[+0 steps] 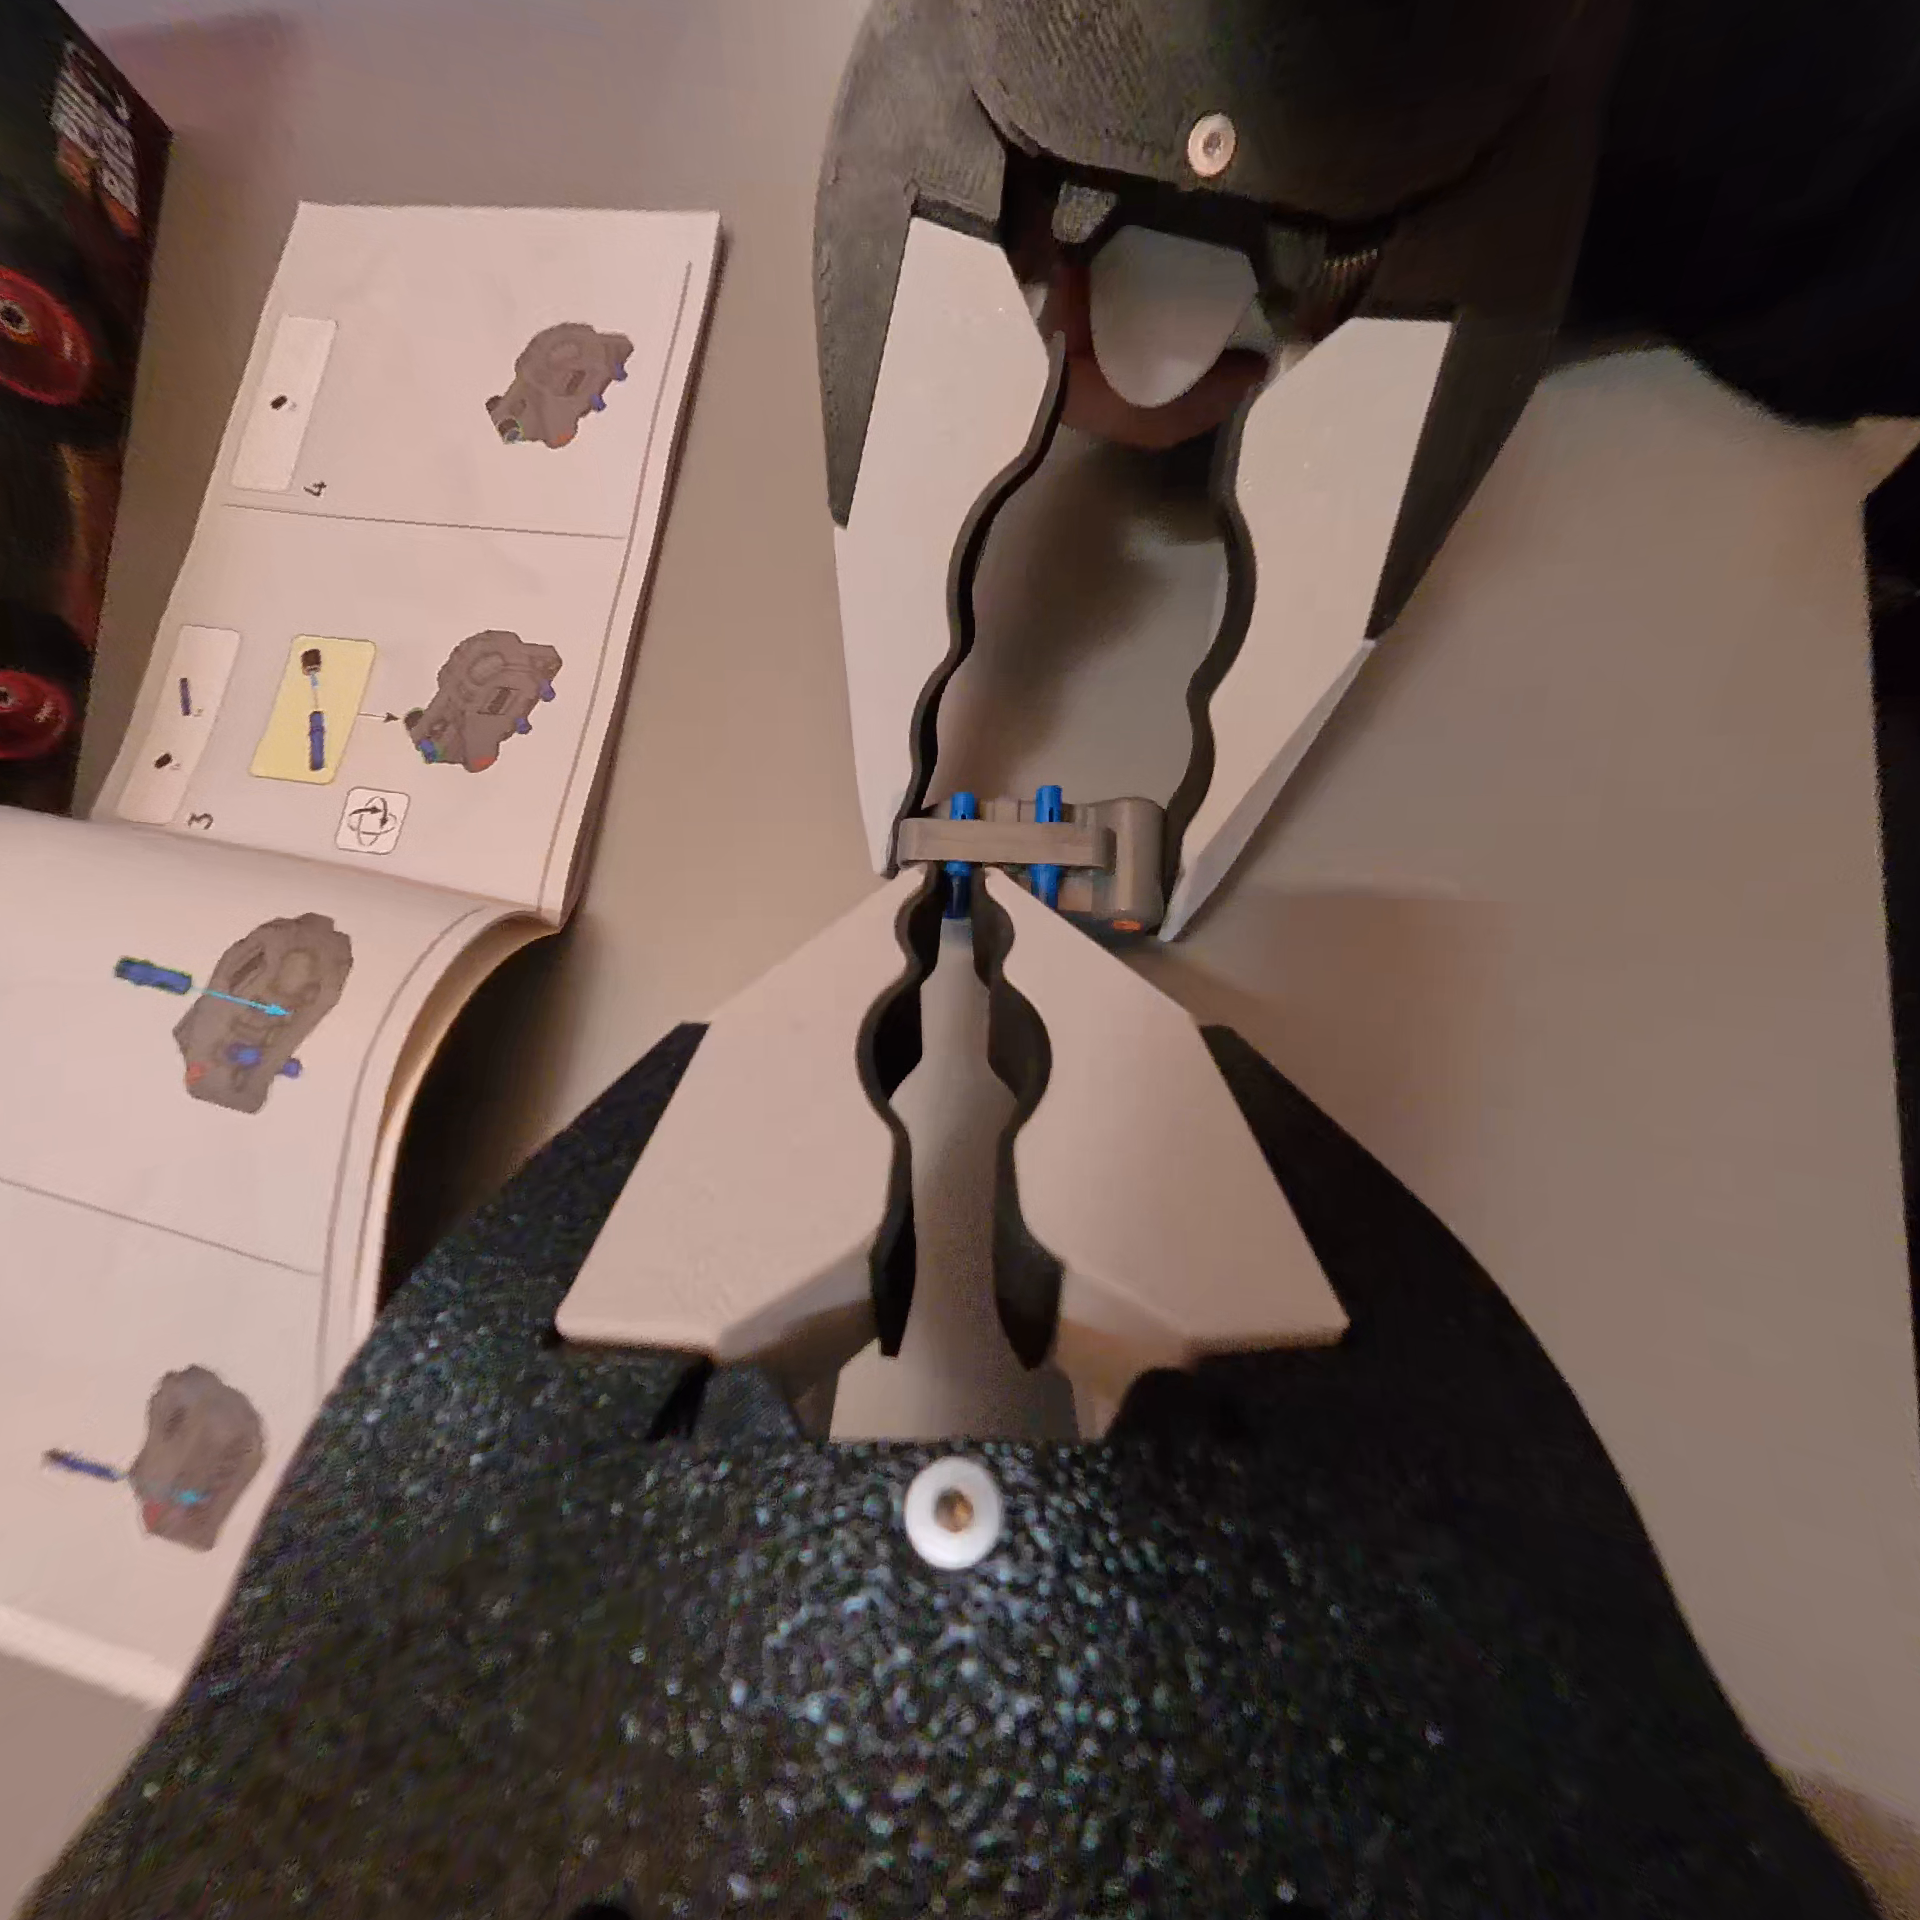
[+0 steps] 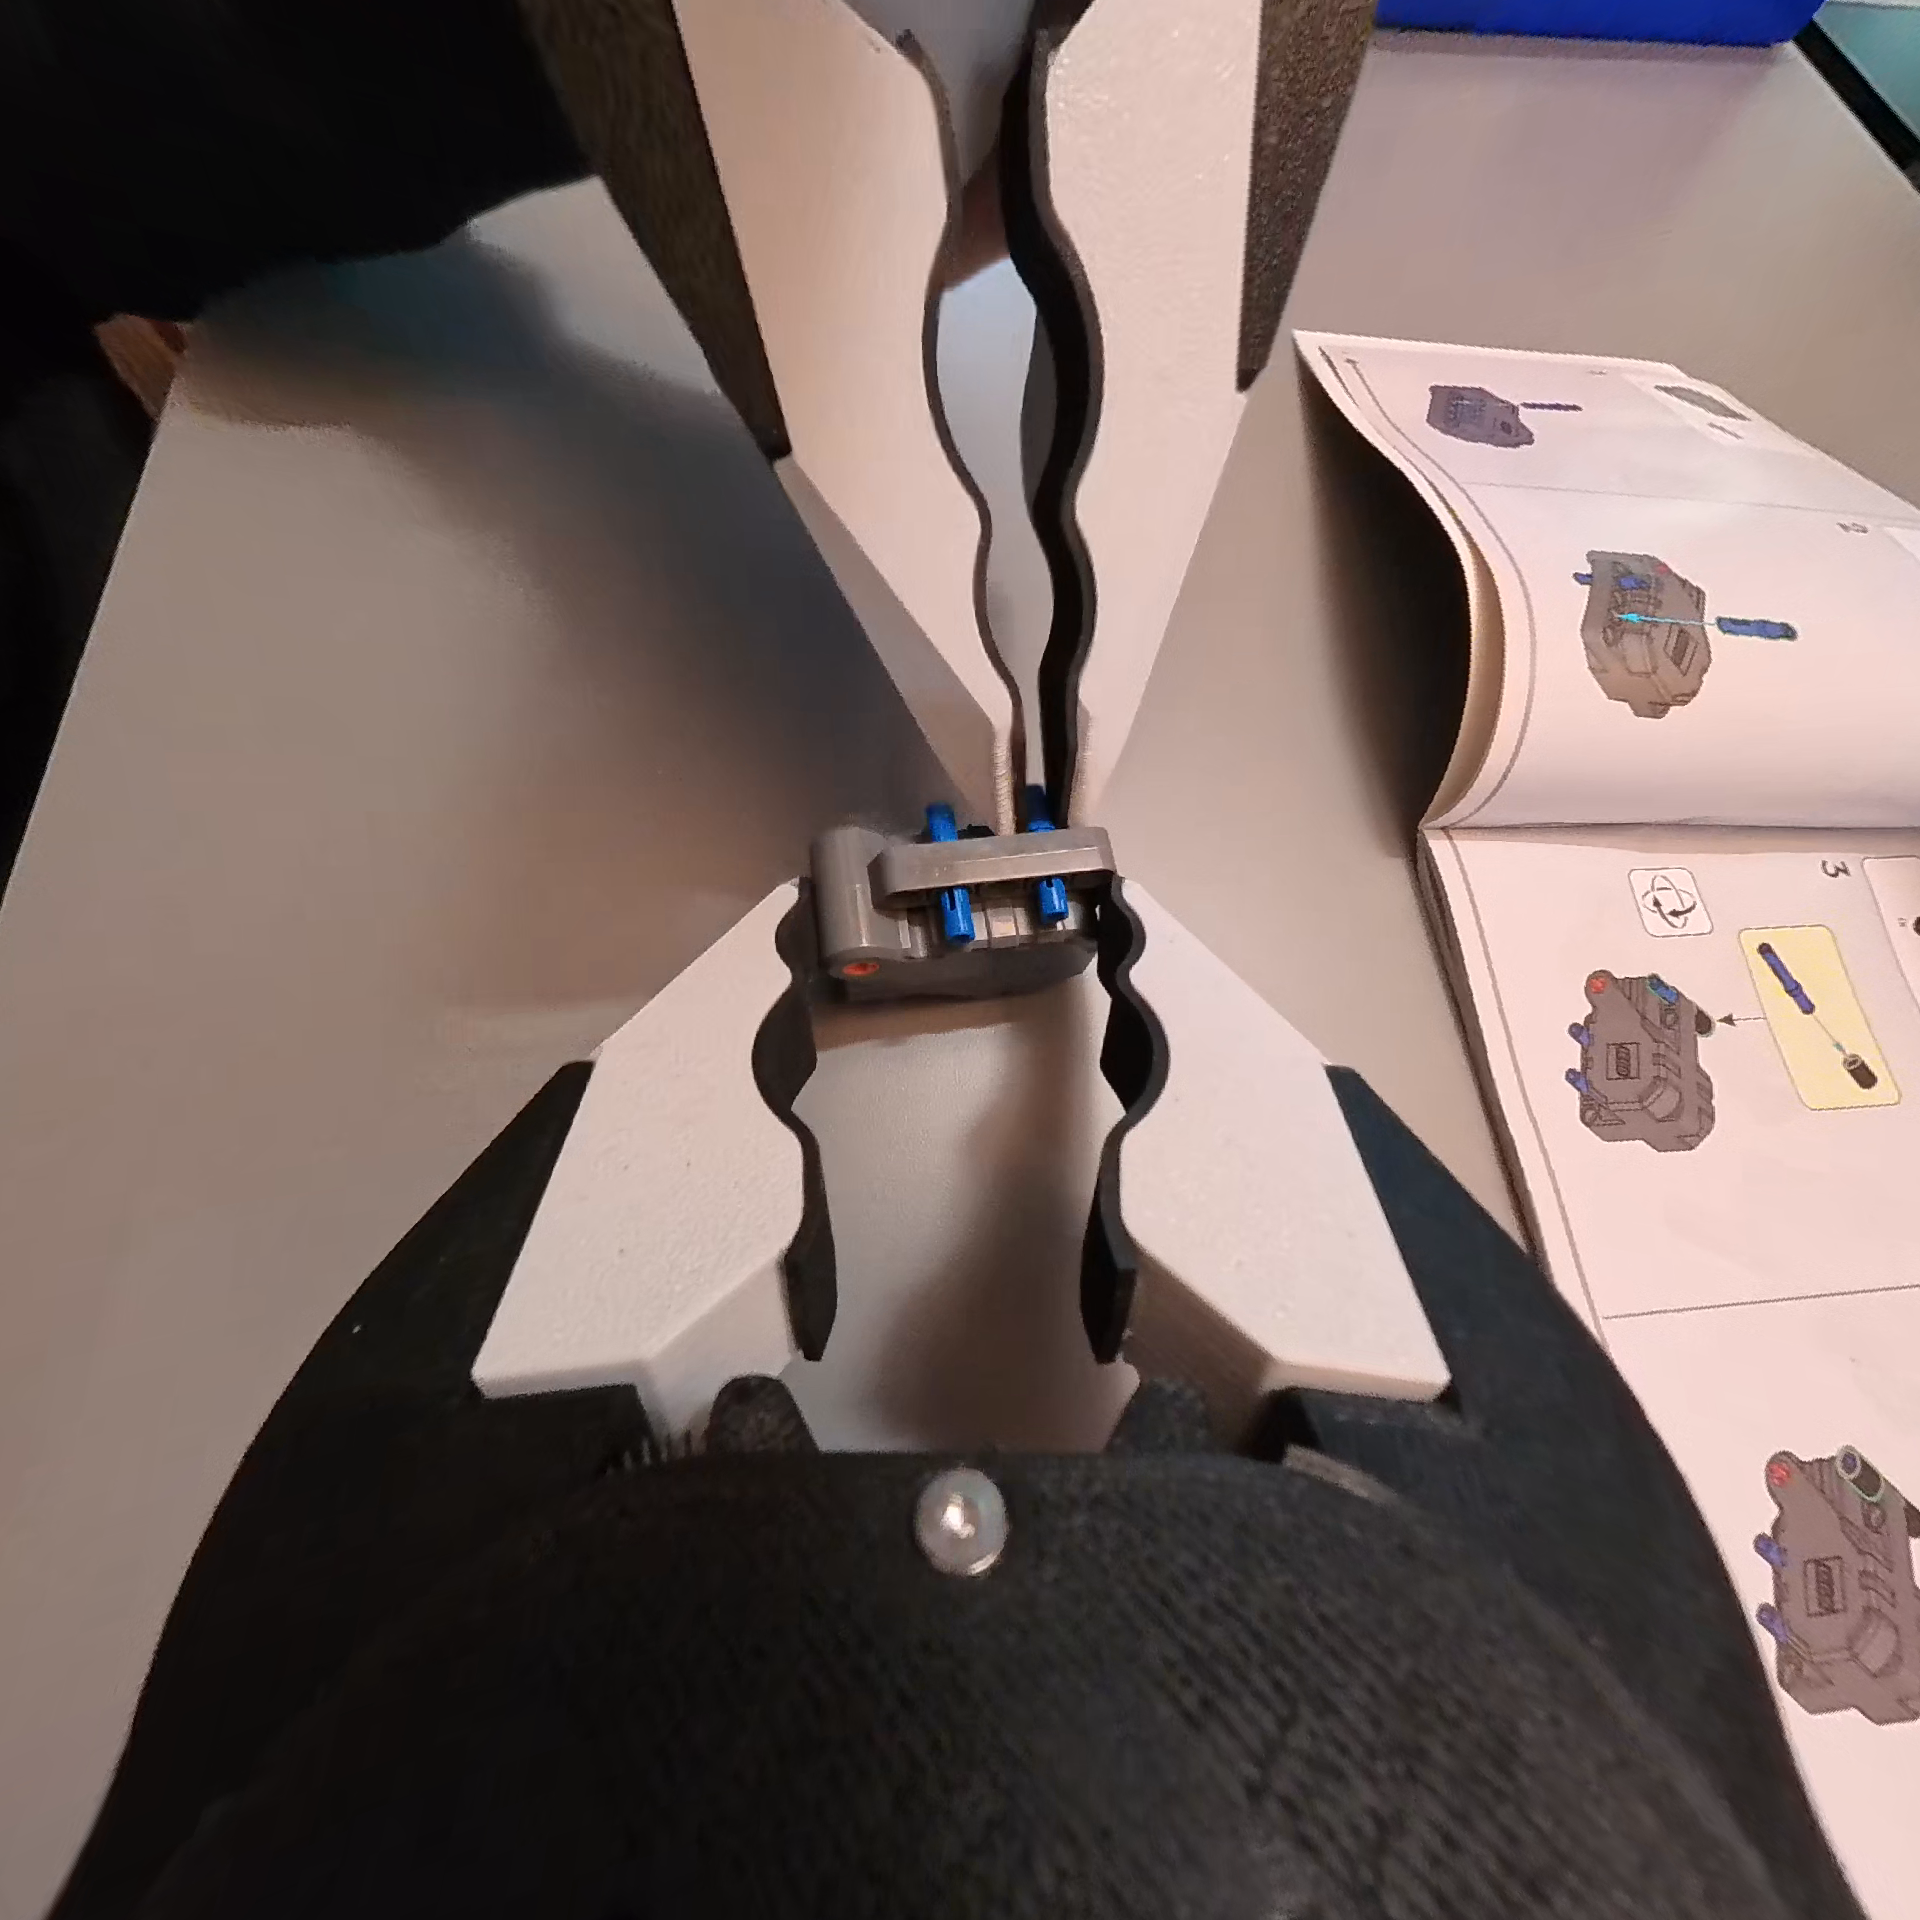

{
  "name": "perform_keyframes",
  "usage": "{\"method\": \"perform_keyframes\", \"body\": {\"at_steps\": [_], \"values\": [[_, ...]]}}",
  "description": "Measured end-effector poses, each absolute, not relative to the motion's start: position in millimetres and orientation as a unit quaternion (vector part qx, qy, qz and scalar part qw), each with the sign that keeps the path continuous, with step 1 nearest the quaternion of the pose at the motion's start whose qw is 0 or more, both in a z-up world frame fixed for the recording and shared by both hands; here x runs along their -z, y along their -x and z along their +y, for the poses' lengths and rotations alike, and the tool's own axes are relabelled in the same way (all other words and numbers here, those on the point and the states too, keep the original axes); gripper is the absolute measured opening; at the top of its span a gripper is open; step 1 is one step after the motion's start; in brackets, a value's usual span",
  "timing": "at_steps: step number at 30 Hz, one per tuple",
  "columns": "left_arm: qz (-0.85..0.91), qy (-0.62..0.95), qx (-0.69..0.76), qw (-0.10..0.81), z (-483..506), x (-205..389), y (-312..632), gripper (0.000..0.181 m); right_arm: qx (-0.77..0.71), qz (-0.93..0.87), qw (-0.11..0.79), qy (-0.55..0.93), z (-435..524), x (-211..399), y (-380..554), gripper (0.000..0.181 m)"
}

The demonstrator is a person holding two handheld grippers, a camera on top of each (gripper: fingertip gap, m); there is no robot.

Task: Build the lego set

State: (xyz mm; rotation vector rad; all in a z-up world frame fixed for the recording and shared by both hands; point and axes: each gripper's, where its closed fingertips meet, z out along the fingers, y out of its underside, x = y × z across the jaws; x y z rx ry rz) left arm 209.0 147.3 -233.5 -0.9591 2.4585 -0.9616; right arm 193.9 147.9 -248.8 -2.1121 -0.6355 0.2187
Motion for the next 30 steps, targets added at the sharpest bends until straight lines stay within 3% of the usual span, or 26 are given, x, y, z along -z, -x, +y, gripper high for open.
{"method": "perform_keyframes", "body": {"at_steps": [8,12,30], "values": [[0.831,0.339,0.405,0.175,154.2,231.0,-204.1,0.009,-0.089,-0.258,0.446,0.852,147.9,248.8,-193.4,0.052],[0.831,0.328,0.41,0.183,149.7,228.9,-205.8,0.001,-0.089,-0.258,0.446,0.852,147.9,248.8,-193.4,0.052],[0.836,0.324,0.407,0.177,151.6,236.1,-203.4,0.0,-0.092,-0.258,0.445,0.853,147.7,249.0,-193.1,0.052]]}}
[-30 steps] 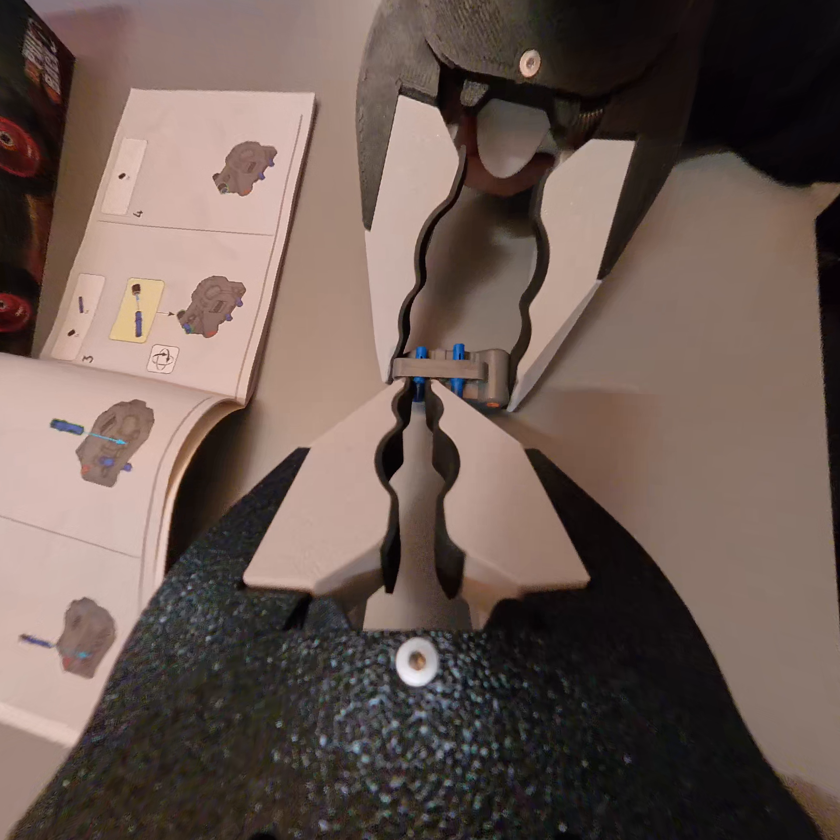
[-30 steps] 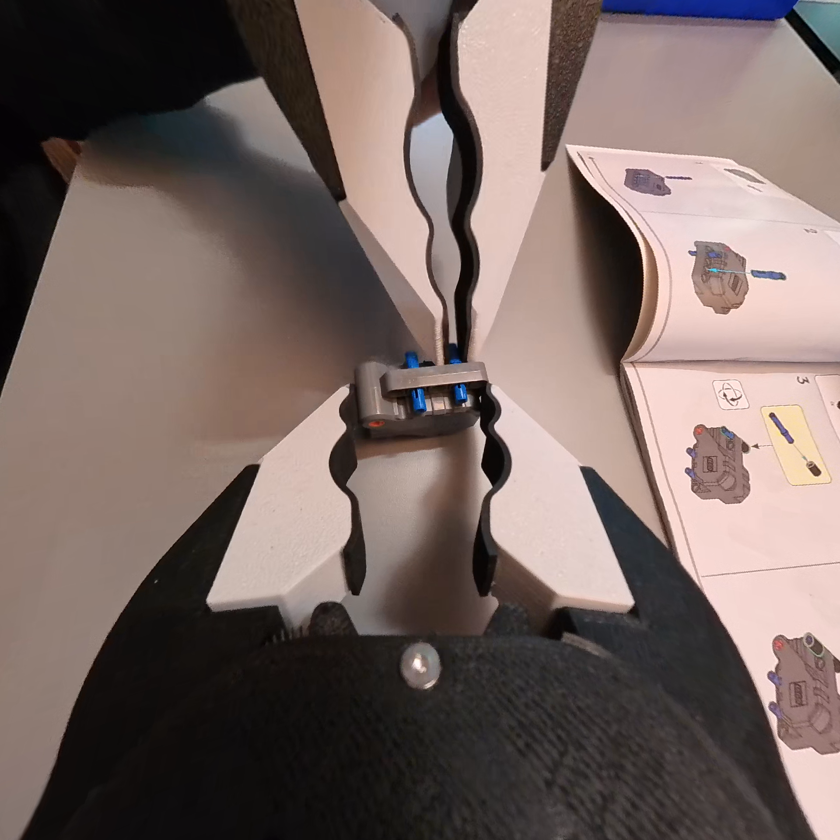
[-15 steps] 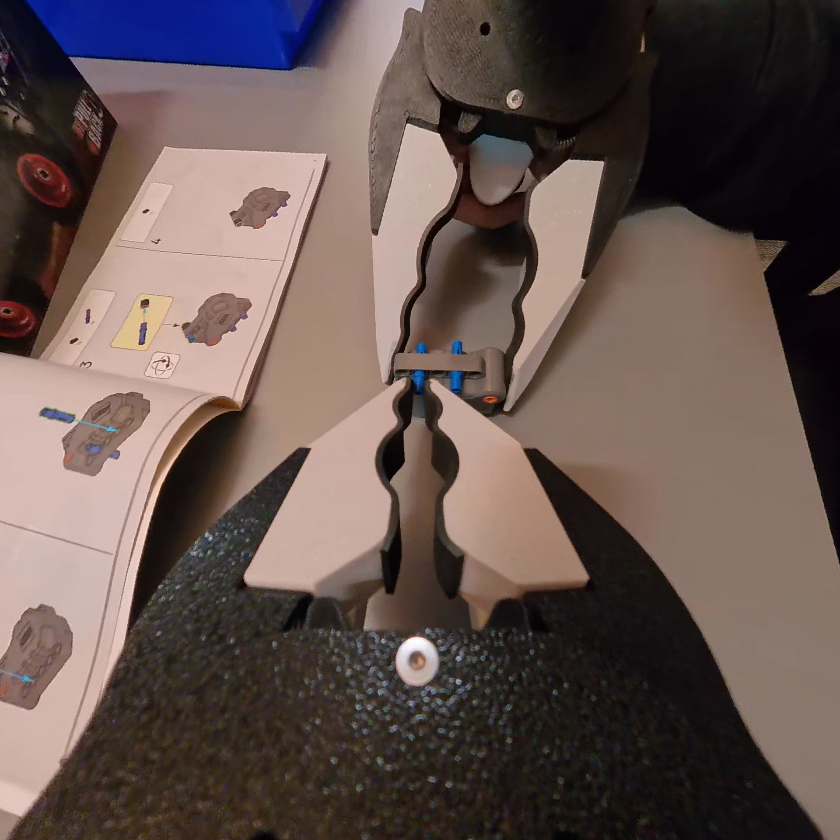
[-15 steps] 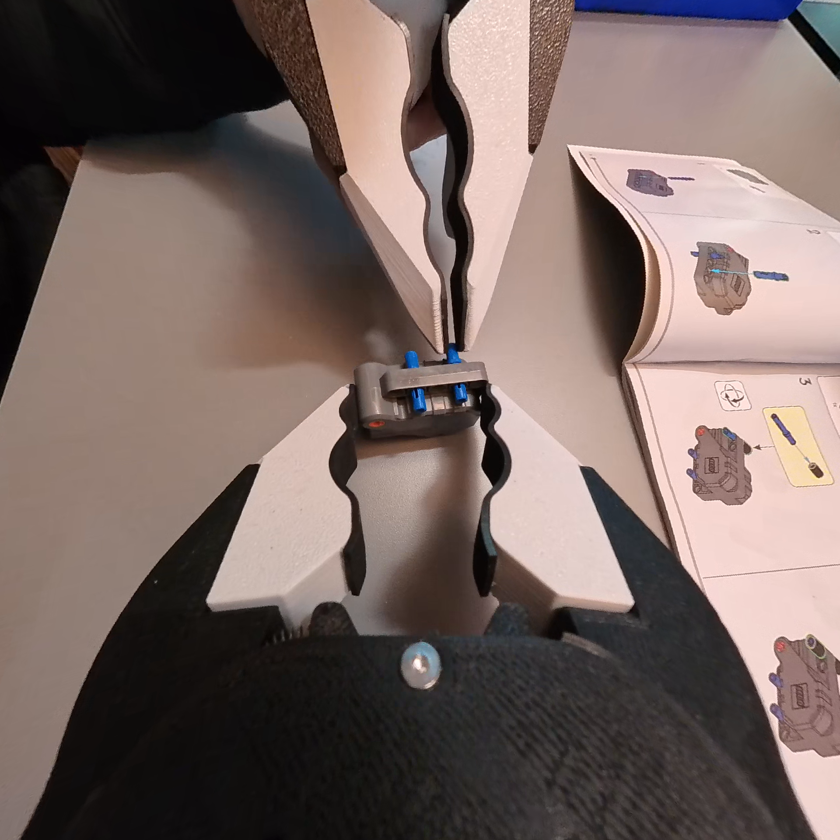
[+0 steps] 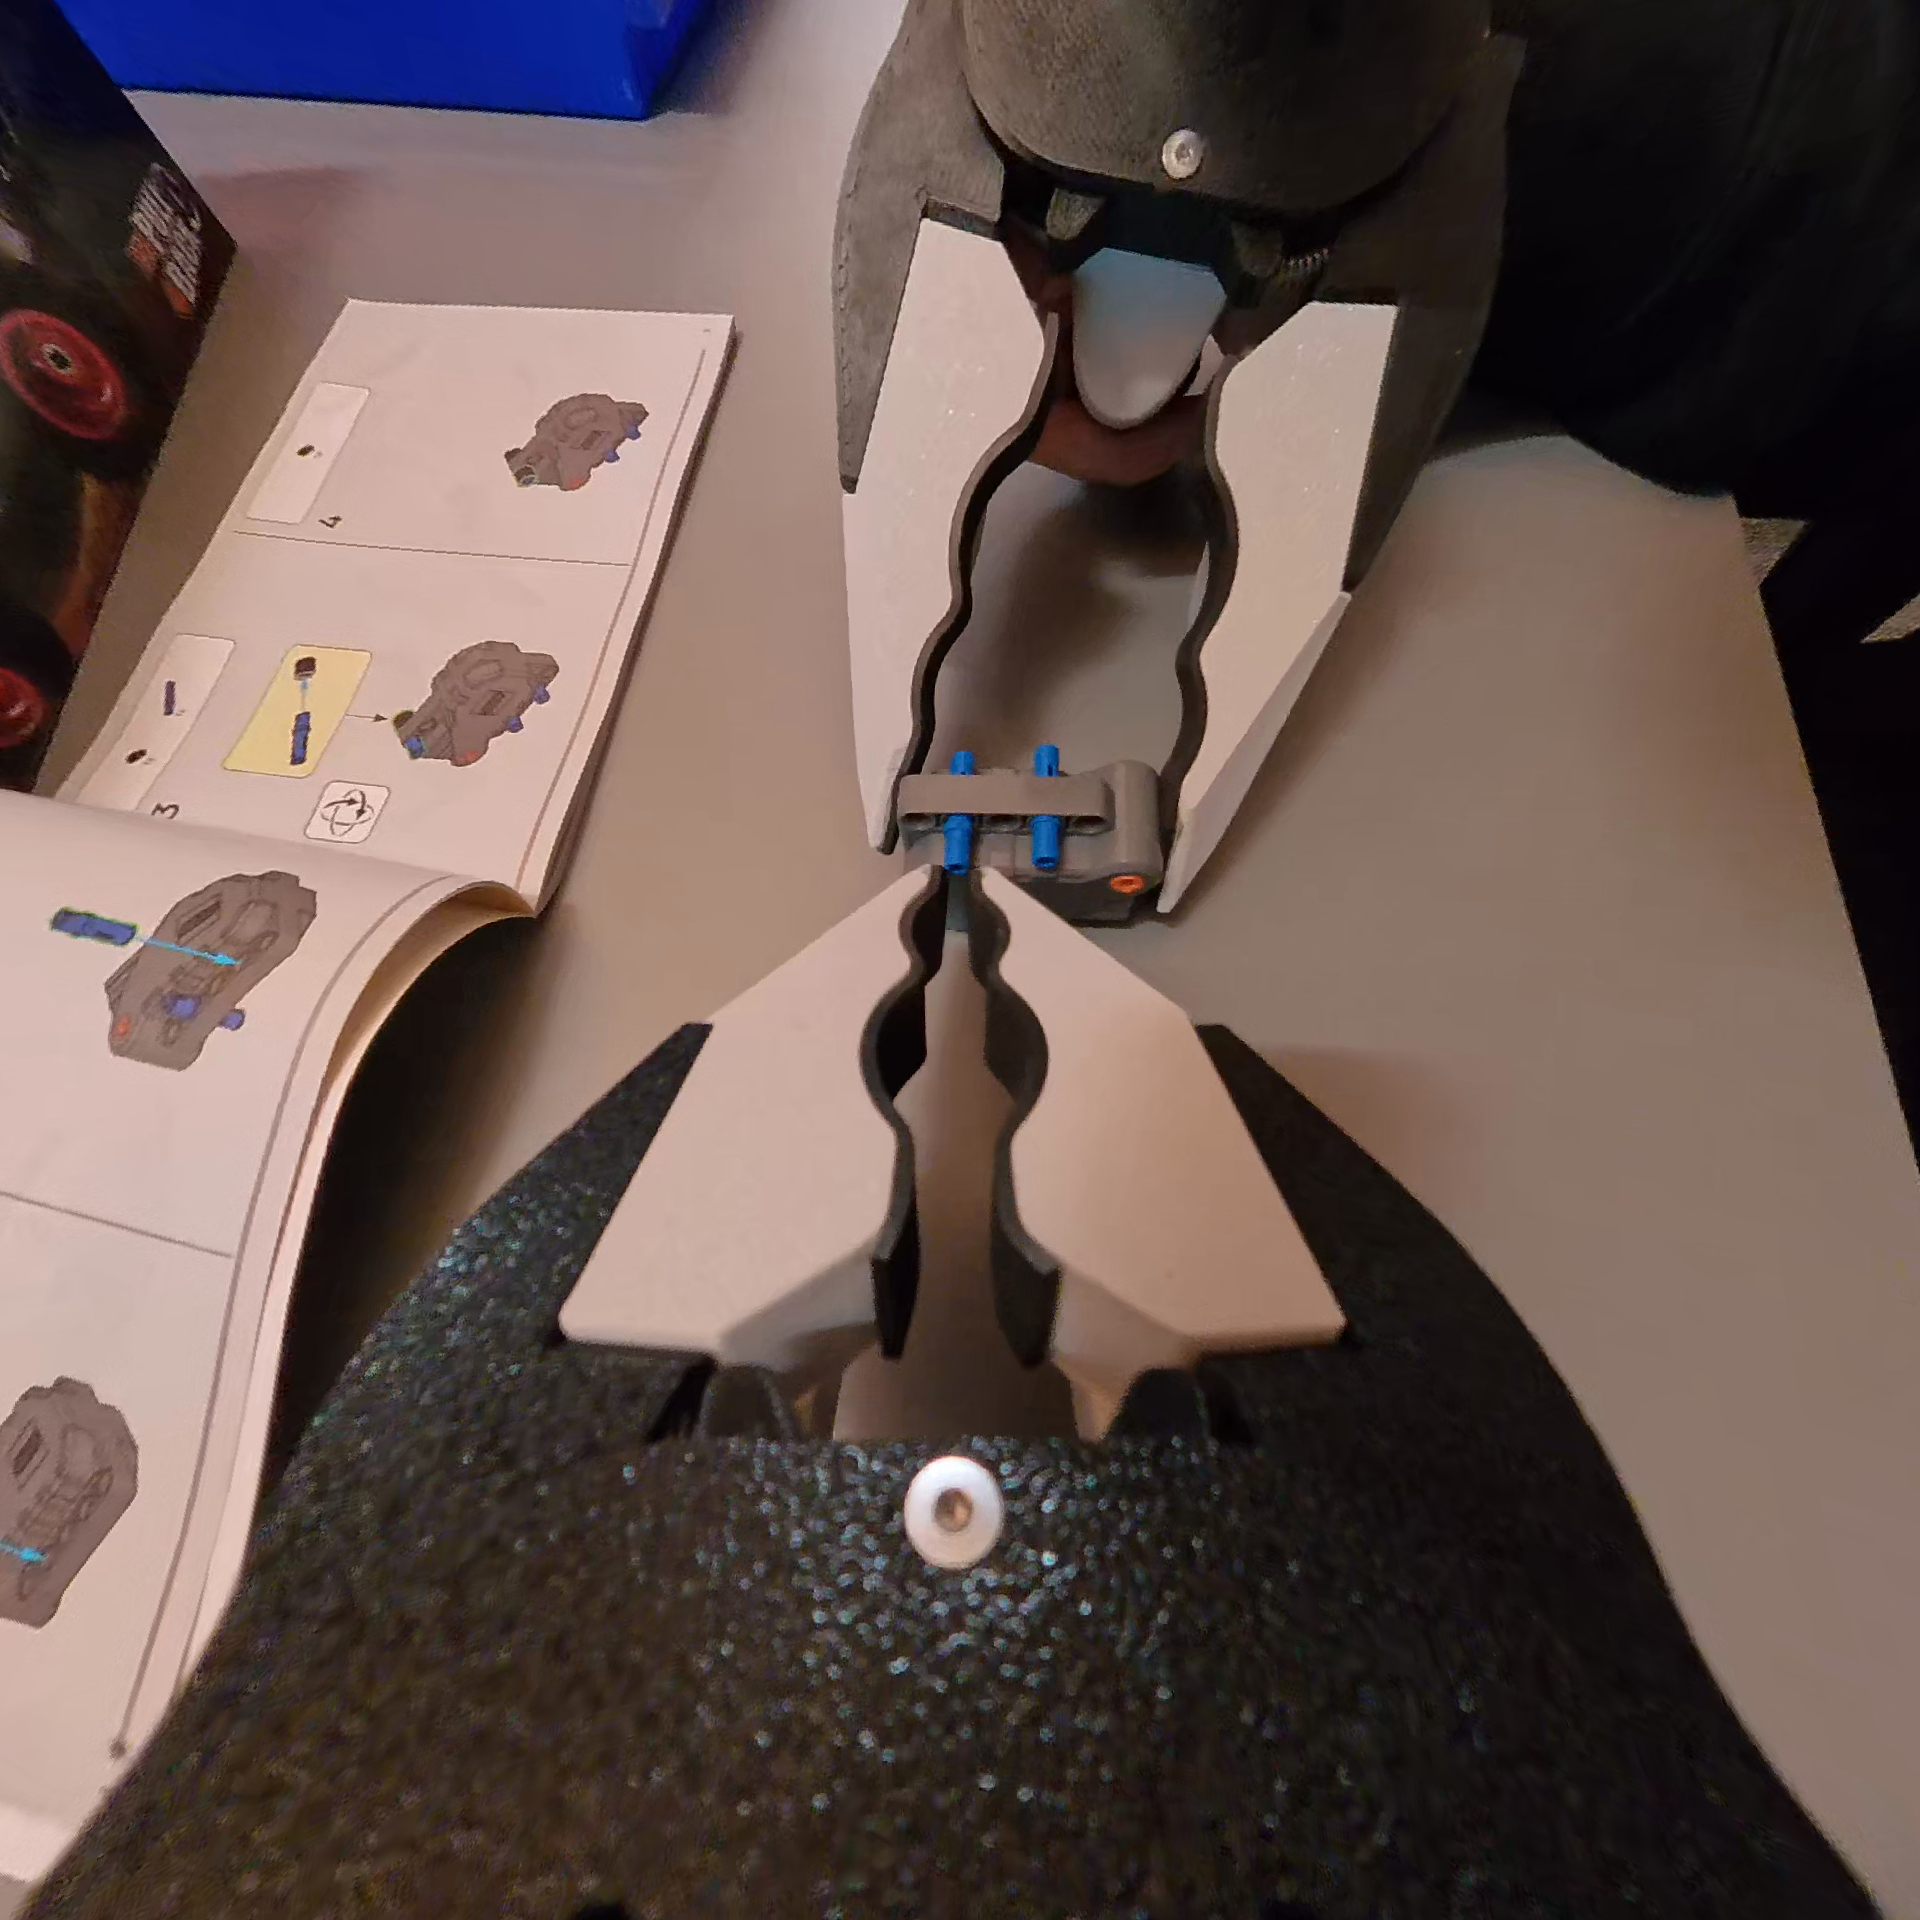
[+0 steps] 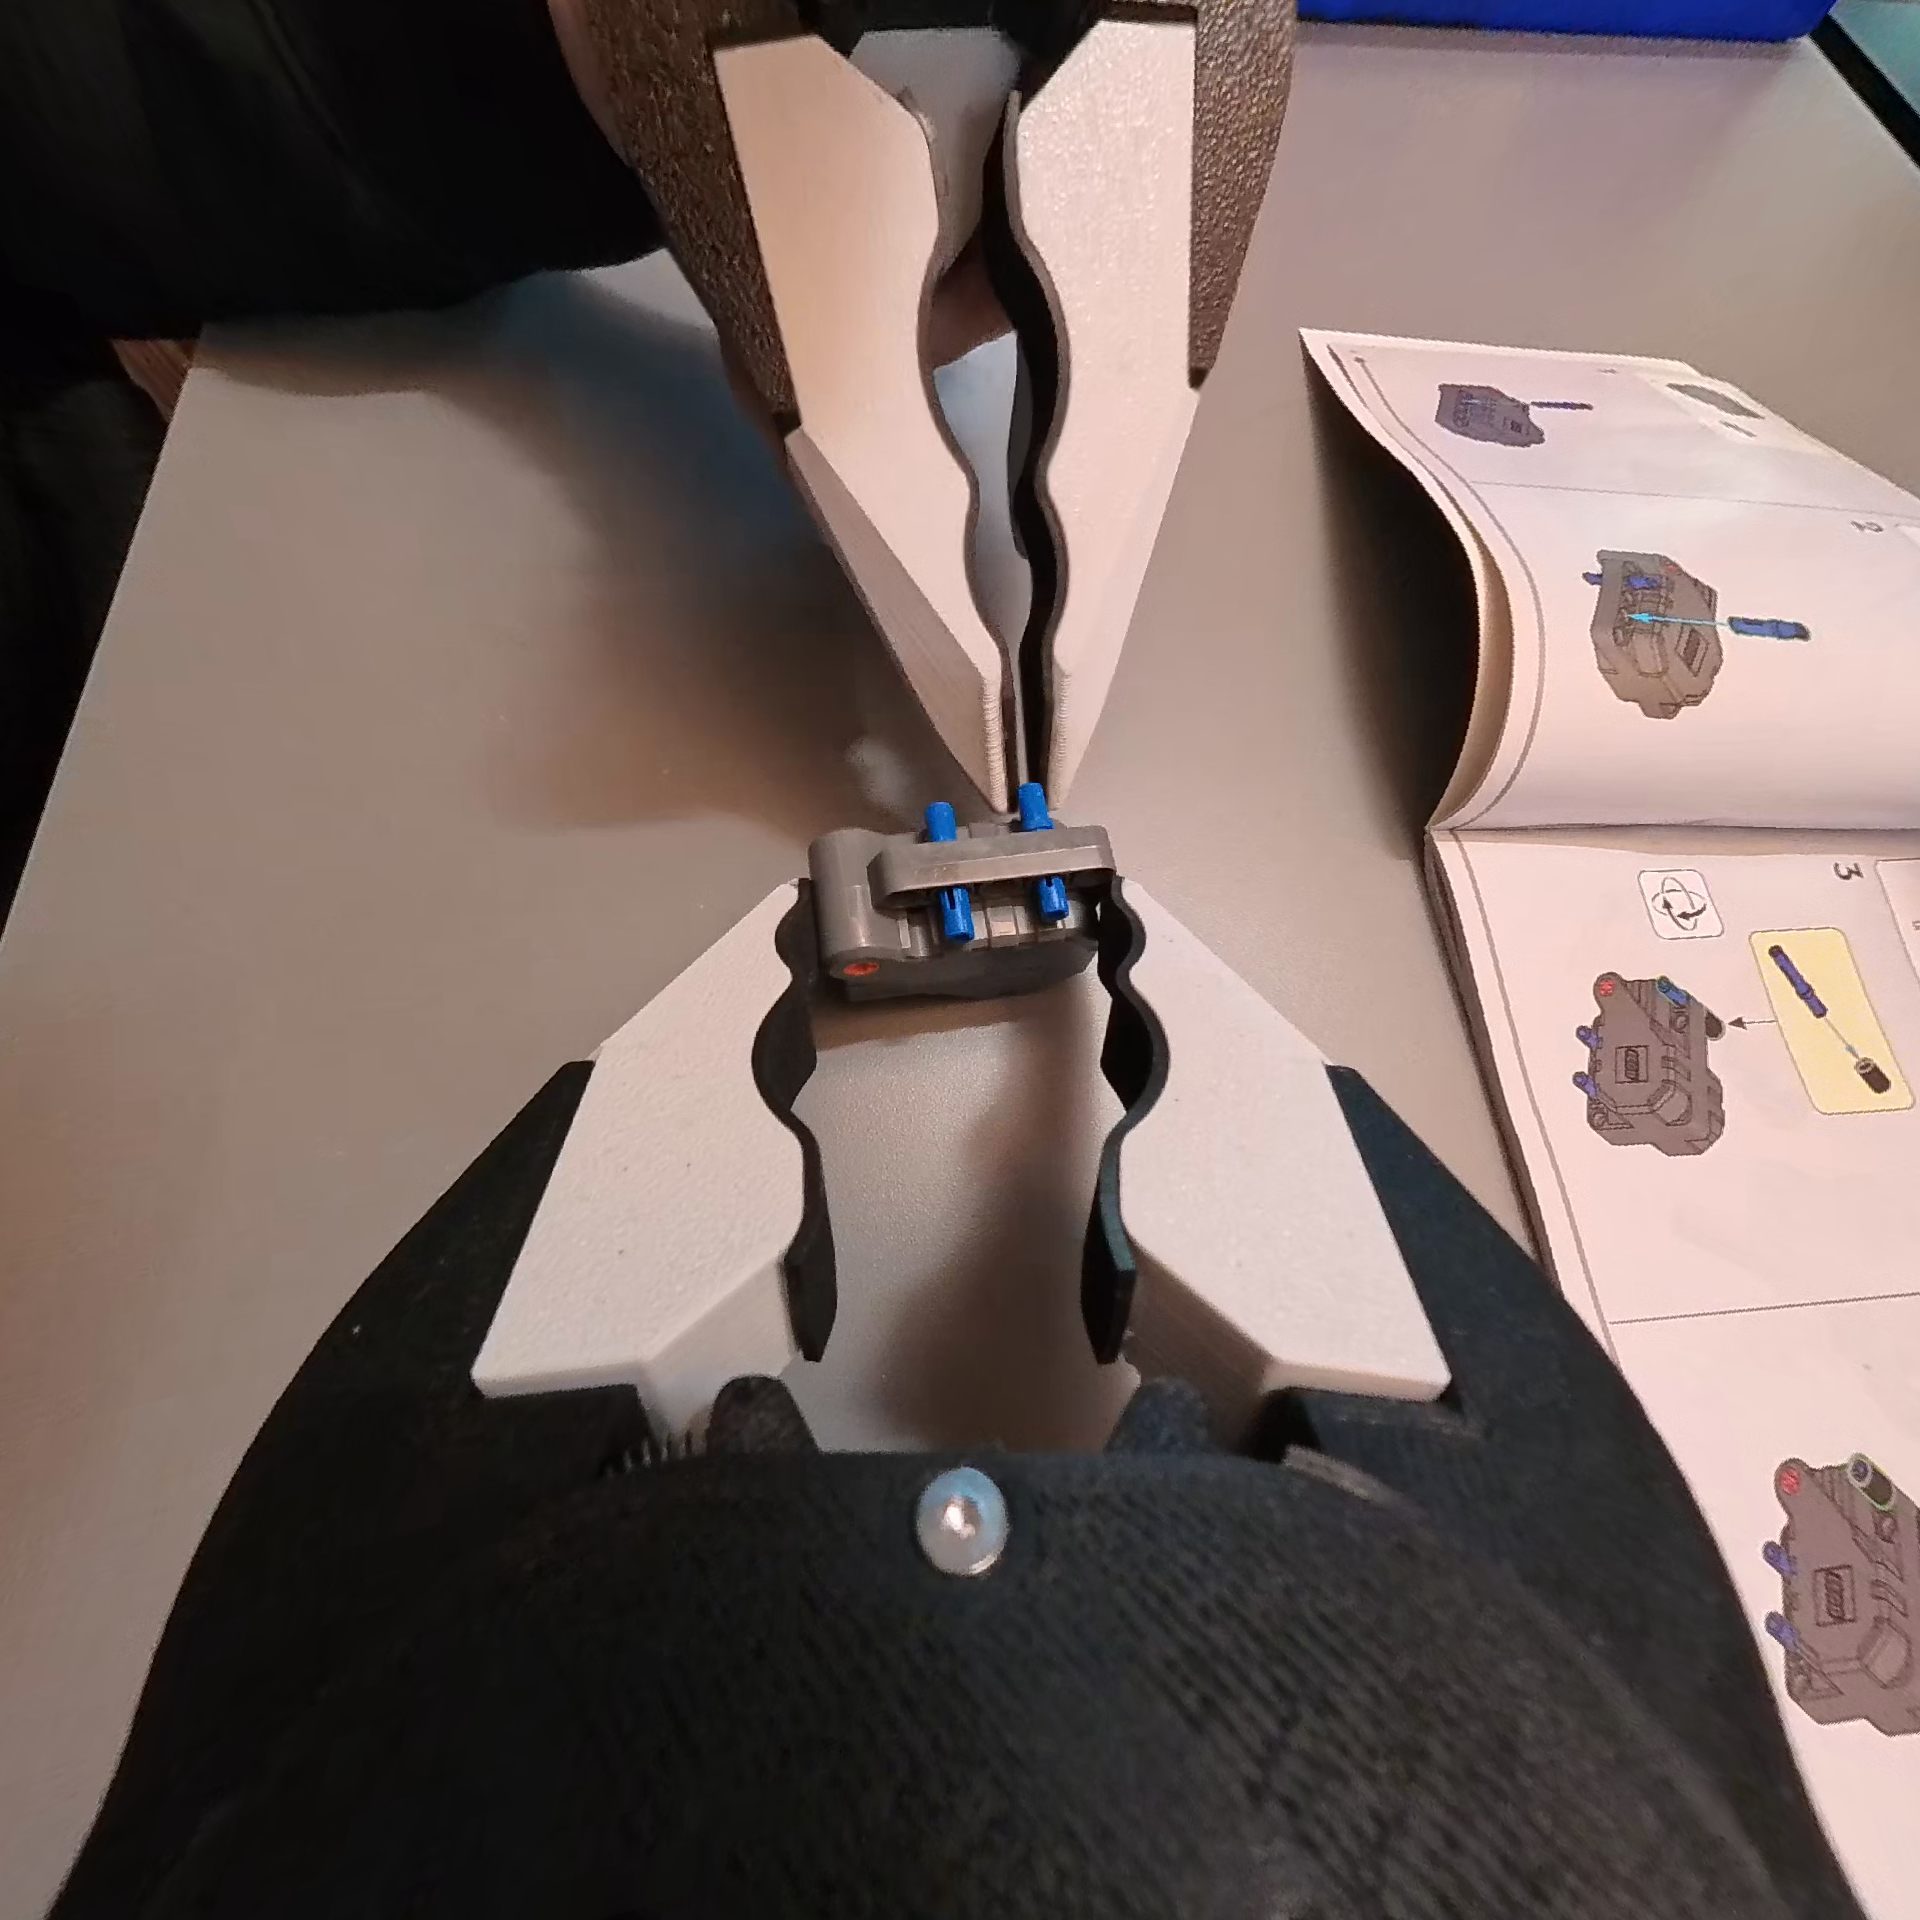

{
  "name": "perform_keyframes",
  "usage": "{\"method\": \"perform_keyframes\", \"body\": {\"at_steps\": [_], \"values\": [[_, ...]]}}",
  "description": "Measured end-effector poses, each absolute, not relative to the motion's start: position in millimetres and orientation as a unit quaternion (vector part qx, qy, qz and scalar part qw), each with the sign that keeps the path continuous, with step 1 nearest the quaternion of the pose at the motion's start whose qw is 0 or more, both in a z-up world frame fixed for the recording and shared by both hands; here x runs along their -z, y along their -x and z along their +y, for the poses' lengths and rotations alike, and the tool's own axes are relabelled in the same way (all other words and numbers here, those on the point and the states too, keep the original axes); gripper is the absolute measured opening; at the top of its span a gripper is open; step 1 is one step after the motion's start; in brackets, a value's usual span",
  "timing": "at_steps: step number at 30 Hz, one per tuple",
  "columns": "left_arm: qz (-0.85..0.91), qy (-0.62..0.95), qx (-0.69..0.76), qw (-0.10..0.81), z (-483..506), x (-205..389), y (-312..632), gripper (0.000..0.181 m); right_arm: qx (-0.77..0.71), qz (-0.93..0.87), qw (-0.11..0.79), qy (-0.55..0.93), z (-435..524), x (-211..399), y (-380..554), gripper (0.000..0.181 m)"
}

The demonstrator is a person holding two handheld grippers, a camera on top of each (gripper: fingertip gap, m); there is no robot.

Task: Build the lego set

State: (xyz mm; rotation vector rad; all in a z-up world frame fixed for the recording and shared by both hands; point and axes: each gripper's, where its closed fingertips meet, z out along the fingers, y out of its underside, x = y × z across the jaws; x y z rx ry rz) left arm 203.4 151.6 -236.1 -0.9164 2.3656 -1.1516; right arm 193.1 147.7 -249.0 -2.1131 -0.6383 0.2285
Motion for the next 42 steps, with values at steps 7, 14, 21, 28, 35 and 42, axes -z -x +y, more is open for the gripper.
{"method": "perform_keyframes", "body": {"at_steps": [7,14,21,28,35,42], "values": [[0.846,0.306,0.391,0.193,151.4,236.9,-202.6,0.0,-0.092,-0.26,0.445,0.852,147.4,249.1,-192.6,0.052],[0.843,0.309,0.395,0.195,150.0,236.1,-204.1,0.0,-0.089,-0.261,0.445,0.852,147.1,249.2,-192.9,0.052],[0.831,0.306,0.429,0.179,150.6,233.9,-200.6,0.001,-0.091,-0.262,0.445,0.852,147.3,249.3,-192.3,0.052],[0.824,0.305,0.437,0.193,146.9,231.2,-205.0,0.004,-0.092,-0.262,0.445,0.852,147.2,249.3,-192.1,0.052],[0.823,0.305,0.44,0.188,148.3,231.1,-203.0,0.001,-0.092,-0.265,0.445,0.851,146.8,249.4,-191.1,0.053],[0.828,0.302,0.433,0.191,149.1,232.4,-202.5,0.001,-0.092,-0.266,0.444,0.851,146.8,249.4,-191.0,0.053]]}}
